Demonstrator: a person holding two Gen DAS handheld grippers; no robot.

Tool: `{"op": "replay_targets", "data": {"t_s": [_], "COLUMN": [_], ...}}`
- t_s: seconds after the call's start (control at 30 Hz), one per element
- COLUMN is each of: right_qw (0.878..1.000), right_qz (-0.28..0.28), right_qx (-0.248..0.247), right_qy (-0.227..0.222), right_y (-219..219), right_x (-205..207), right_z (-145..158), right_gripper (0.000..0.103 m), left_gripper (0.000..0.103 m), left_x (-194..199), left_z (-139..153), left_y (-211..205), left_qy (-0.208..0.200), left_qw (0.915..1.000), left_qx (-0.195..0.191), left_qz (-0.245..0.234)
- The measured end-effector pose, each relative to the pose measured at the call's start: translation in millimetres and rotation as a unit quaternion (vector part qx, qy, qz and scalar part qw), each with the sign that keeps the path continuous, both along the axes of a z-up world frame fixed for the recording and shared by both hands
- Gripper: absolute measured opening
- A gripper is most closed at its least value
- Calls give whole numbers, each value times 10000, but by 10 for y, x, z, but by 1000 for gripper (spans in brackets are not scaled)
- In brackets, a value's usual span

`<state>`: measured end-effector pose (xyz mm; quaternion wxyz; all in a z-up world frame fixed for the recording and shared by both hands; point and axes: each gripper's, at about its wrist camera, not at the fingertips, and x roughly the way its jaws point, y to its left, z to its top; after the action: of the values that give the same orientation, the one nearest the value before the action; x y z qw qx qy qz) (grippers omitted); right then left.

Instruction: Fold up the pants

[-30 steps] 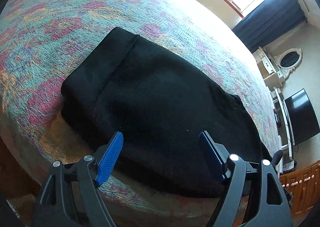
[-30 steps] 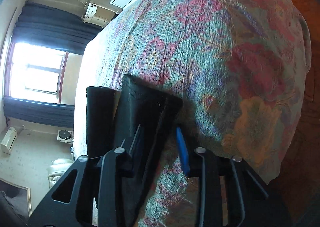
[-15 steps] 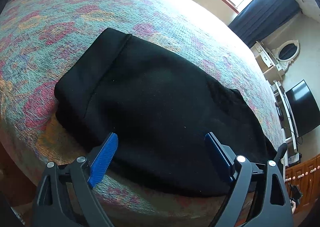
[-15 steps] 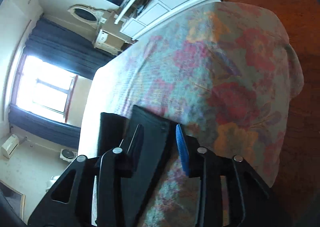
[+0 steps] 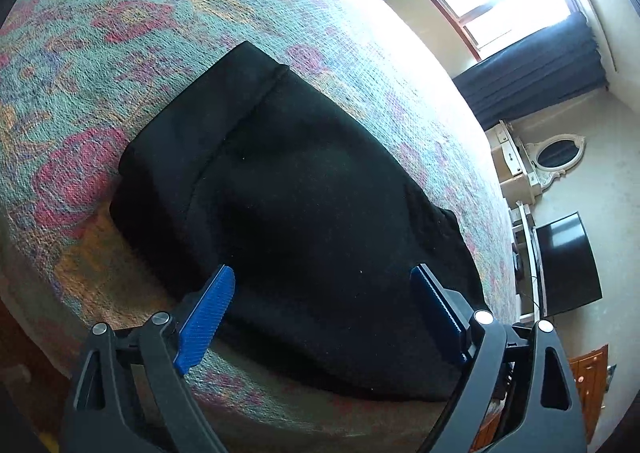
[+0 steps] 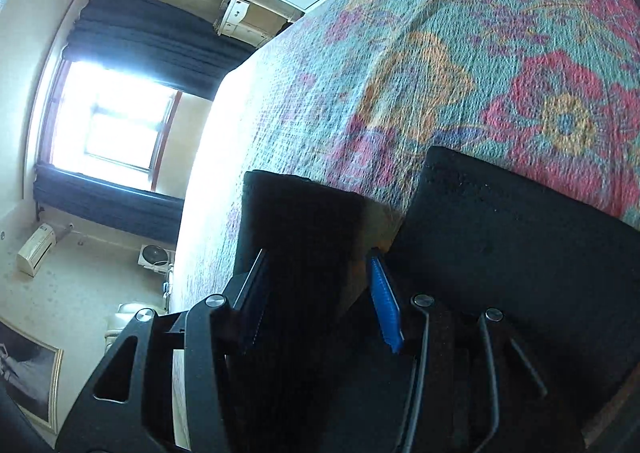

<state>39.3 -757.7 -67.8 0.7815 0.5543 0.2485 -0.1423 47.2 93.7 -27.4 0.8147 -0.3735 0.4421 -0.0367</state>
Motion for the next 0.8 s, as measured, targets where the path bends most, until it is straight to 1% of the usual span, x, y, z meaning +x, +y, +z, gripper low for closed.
{"op": "replay_targets", "data": {"t_s": [0.1, 0.13, 0.17, 0.2, 0.23, 0.27, 0.33, 0.4, 0.5, 0.6, 0.7, 0.77, 0.8], "right_qw": [9998, 9997, 9996, 9994, 9992, 9995, 9998, 9997, 9986, 9969, 9959, 9958, 9961], "right_qz": [-47, -46, -15, 34, 74, 95, -19, -58, -89, -265, -571, -746, -781], "right_qx": [-148, -207, -249, -283, -264, -165, -158, -247, -259, -369, -474, -468, -378], "right_qy": [79, 80, 99, 181, 284, 262, 116, -64, -445, -649, -516, -254, -138], "right_y": [25, 36, 51, 57, 70, 78, 140, 173, 146, 109, 47, 8, -15], "right_x": [107, 138, 167, 246, 273, 274, 173, 38, -244, -649, -1088, -1290, -1348], "right_z": [-24, -26, -32, -46, -78, -111, -94, 21, 227, 398, 375, 237, 127], "right_gripper": [47, 45, 40, 23, 9, 8, 8, 7, 7, 7, 6, 6, 6], "left_gripper": [88, 88, 88, 88, 88, 88, 88, 88, 88, 88, 88, 88, 88], "left_x": [-7, -7, -8, -5, -4, 0, 1, 8, 17, 14, 28, 27, 24], "left_z": [-22, -31, -38, -43, -47, -47, -42, -35, -32, -30, -27, -25, -23], "left_y": [47, 62, 78, 87, 92, 90, 87, 76, 73, 89, 73, 61, 54], "left_qy": [-5, -5, -5, -7, -6, -3, 1, 0, 0, 8, 9, 1, -3], "left_qw": [9998, 9996, 9994, 9992, 9991, 9991, 9992, 9993, 9992, 9992, 9993, 9995, 9996], "left_qx": [-205, -272, -330, -376, -404, -408, -388, -372, -386, -393, -370, -316, -283], "left_qz": [66, 92, 118, 141, 153, 150, 114, 83, 81, 92, 101, 79, 59]}}
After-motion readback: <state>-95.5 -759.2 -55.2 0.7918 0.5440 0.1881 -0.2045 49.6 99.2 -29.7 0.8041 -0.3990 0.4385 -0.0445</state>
